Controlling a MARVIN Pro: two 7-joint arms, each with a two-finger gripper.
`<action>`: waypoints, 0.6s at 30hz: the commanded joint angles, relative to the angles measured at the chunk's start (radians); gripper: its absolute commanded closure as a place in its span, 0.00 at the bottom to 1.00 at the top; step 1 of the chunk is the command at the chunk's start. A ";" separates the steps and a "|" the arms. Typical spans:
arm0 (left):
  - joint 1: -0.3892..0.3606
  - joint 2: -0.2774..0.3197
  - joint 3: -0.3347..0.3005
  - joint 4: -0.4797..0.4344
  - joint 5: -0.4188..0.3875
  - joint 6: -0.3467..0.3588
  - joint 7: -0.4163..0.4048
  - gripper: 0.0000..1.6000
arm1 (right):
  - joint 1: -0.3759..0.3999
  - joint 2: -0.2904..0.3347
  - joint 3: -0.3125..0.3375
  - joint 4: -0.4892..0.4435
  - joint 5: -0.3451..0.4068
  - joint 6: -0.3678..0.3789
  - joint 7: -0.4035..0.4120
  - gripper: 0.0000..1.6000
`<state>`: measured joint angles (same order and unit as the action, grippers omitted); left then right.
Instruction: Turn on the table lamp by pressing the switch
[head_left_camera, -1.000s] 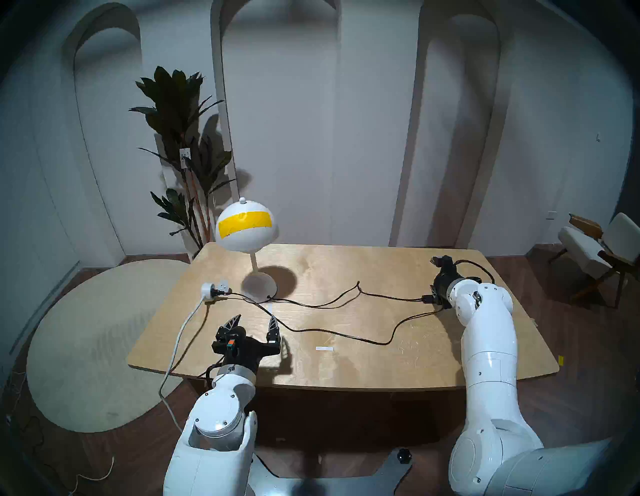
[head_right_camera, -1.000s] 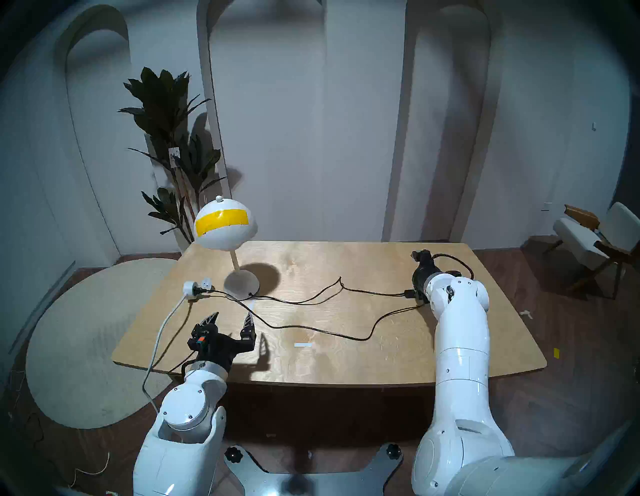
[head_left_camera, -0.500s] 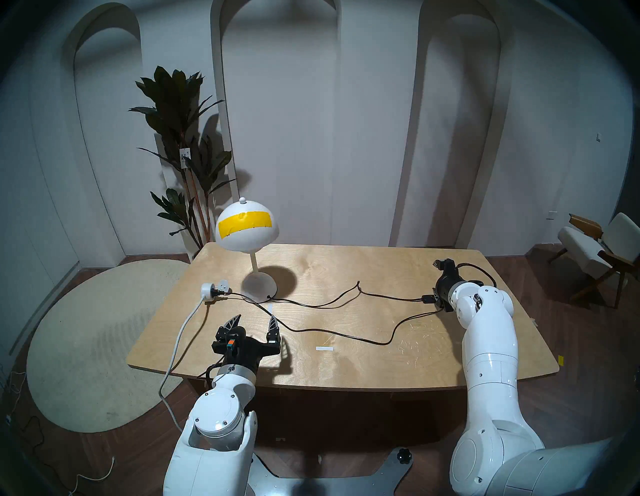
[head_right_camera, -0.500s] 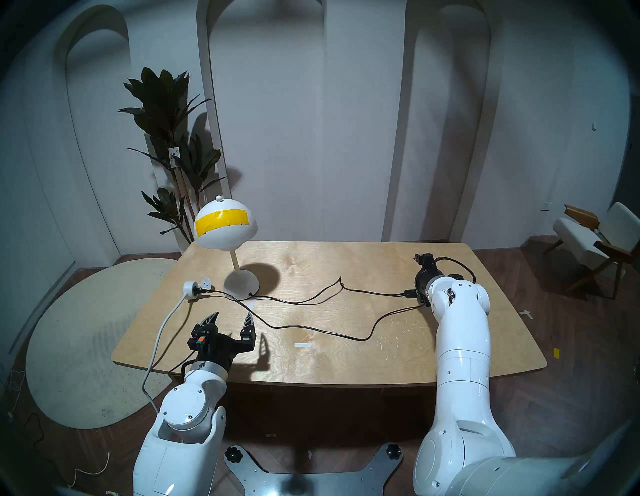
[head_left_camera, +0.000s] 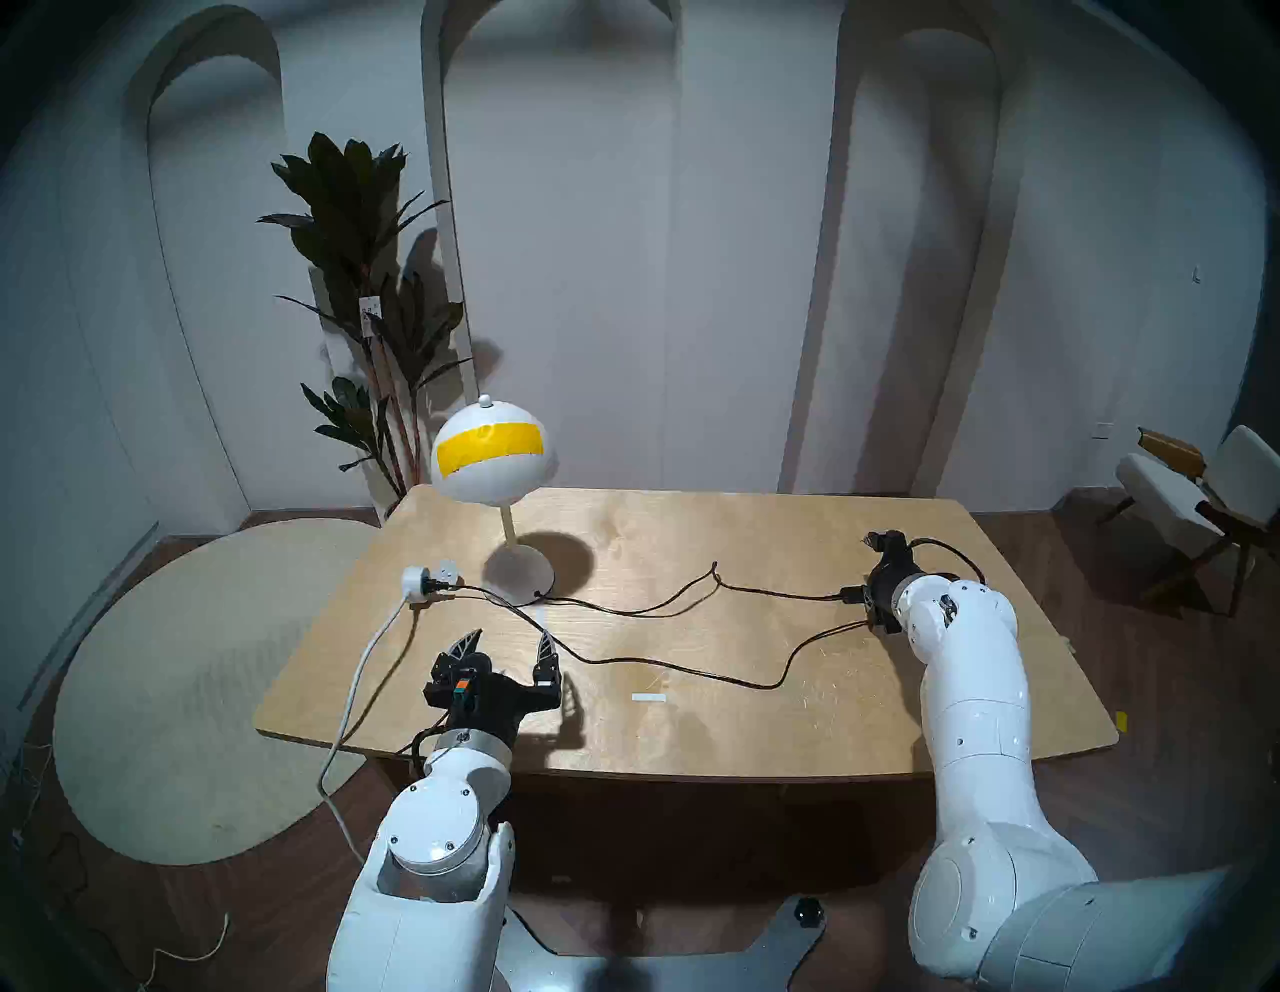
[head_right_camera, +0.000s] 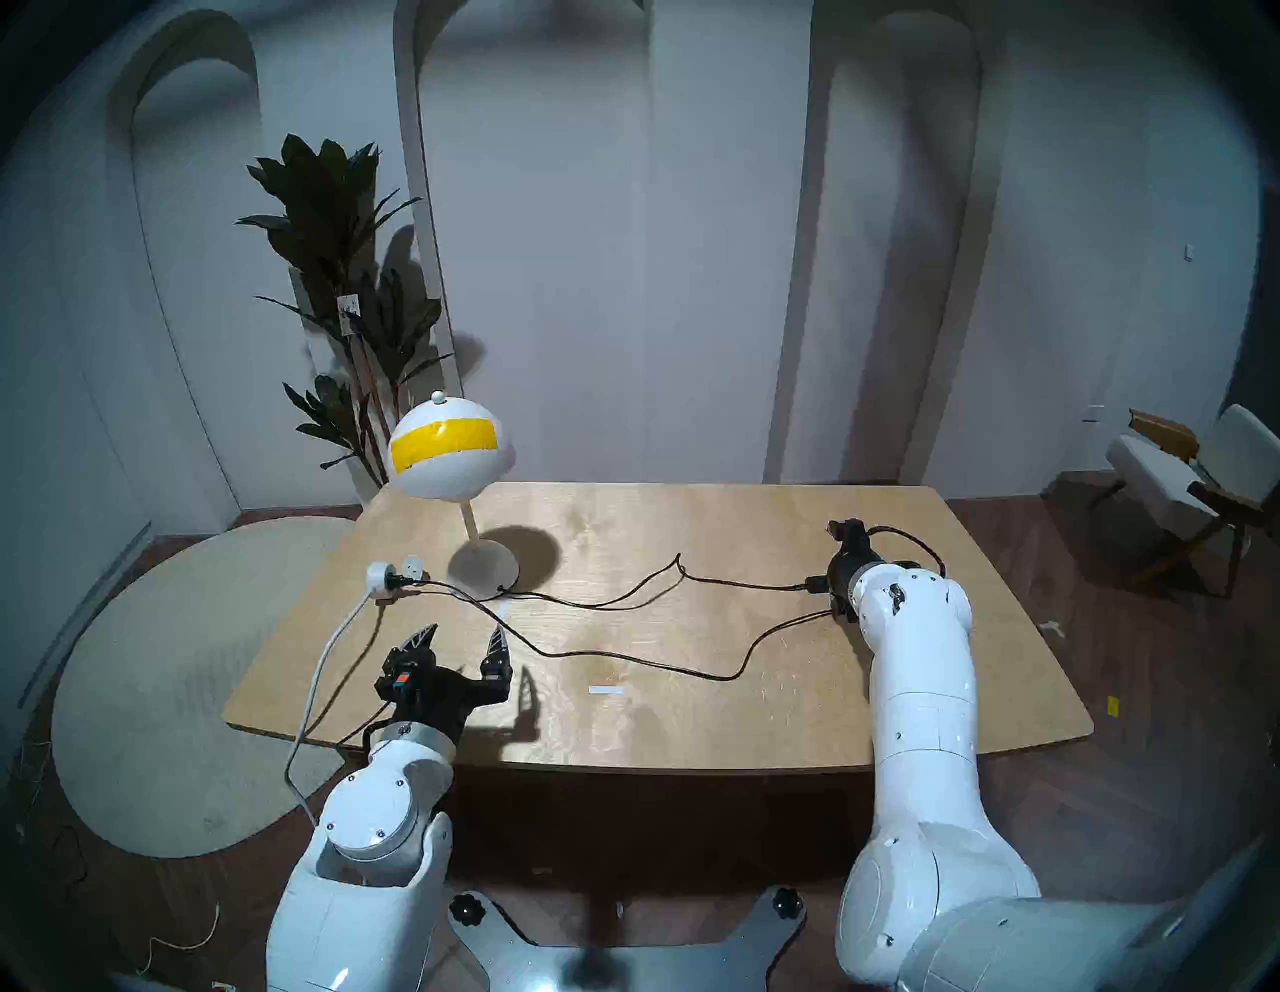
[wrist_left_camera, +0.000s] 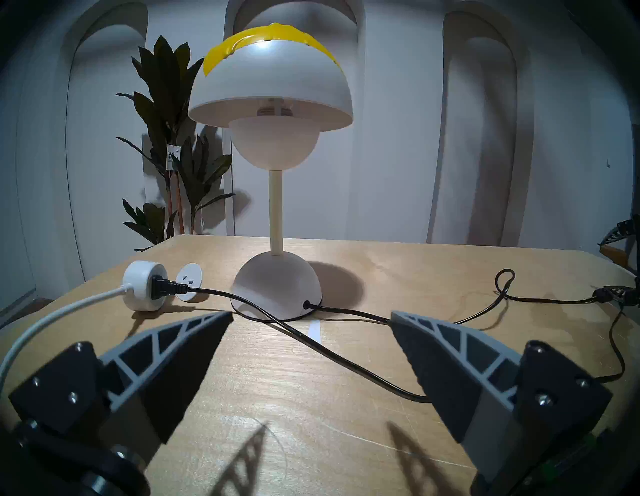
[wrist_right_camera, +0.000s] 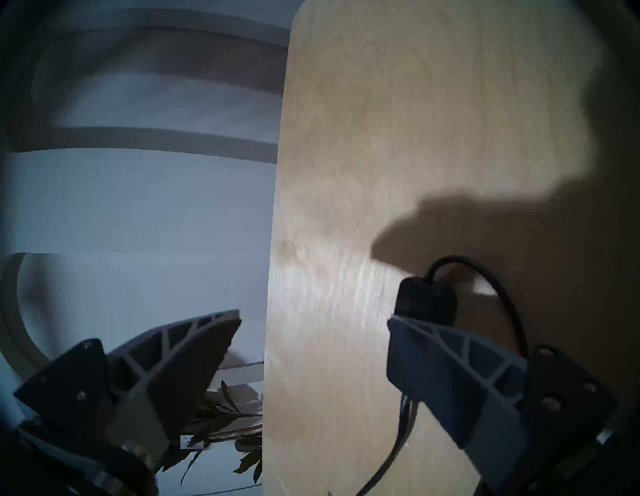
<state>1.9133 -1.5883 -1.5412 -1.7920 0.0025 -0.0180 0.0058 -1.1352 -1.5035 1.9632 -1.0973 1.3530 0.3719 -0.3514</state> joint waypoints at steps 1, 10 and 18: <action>-0.005 0.000 -0.001 -0.021 -0.001 -0.004 -0.001 0.00 | 0.018 0.011 0.003 0.004 0.000 -0.003 0.002 0.00; -0.006 0.000 -0.001 -0.020 -0.001 -0.004 0.000 0.00 | -0.008 -0.009 0.001 -0.122 0.028 0.036 -0.033 0.00; -0.006 0.000 -0.001 -0.021 -0.001 -0.004 -0.001 0.00 | -0.021 -0.023 -0.008 -0.190 0.046 0.063 -0.065 0.00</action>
<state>1.9134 -1.5885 -1.5414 -1.7916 0.0027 -0.0180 0.0058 -1.1565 -1.5120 1.9620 -1.2136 1.3867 0.4170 -0.4087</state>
